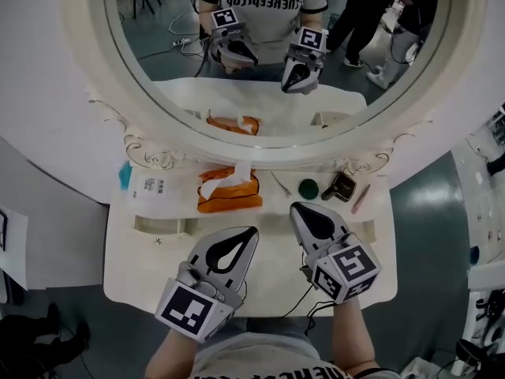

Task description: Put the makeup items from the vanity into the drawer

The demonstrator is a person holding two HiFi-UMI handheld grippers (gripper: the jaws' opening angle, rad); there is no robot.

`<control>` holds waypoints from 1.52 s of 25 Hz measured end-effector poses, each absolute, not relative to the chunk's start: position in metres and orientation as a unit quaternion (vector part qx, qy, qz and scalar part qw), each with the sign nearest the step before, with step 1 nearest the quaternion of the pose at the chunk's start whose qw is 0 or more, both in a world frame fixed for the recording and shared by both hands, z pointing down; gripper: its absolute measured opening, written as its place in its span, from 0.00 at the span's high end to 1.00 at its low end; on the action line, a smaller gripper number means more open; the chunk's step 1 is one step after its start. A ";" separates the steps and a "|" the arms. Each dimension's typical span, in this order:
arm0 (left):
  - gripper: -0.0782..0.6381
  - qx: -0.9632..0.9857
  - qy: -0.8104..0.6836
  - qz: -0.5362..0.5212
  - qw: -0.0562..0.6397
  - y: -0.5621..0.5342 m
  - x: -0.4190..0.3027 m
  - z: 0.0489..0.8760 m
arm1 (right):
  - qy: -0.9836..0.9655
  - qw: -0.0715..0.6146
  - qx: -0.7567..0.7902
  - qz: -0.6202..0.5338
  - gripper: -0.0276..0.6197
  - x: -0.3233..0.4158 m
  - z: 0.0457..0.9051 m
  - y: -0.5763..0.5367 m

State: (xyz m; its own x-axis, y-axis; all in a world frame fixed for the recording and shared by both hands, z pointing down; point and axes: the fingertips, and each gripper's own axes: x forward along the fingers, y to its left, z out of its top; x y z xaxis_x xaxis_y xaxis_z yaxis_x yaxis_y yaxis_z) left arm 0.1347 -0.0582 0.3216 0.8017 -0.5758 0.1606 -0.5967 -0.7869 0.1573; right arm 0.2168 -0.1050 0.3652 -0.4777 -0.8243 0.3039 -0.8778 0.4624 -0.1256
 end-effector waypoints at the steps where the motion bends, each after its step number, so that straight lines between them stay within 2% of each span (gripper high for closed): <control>1: 0.88 0.942 -0.316 0.053 0.102 -0.060 0.135 0.323 | -0.848 0.105 0.500 0.137 0.91 0.220 0.370 -0.110; 7: 0.88 0.934 -0.336 0.061 0.108 -0.066 0.138 0.329 | -0.844 0.130 0.496 0.160 0.90 0.234 0.399 -0.133; 19: 0.87 0.921 -0.361 0.073 0.126 -0.077 0.129 0.345 | -0.833 0.204 0.480 0.186 0.80 0.236 0.451 -0.160; 38: 0.87 0.917 -0.364 0.075 0.145 -0.093 0.123 0.360 | -0.806 0.303 0.469 0.195 0.79 0.237 0.495 -0.169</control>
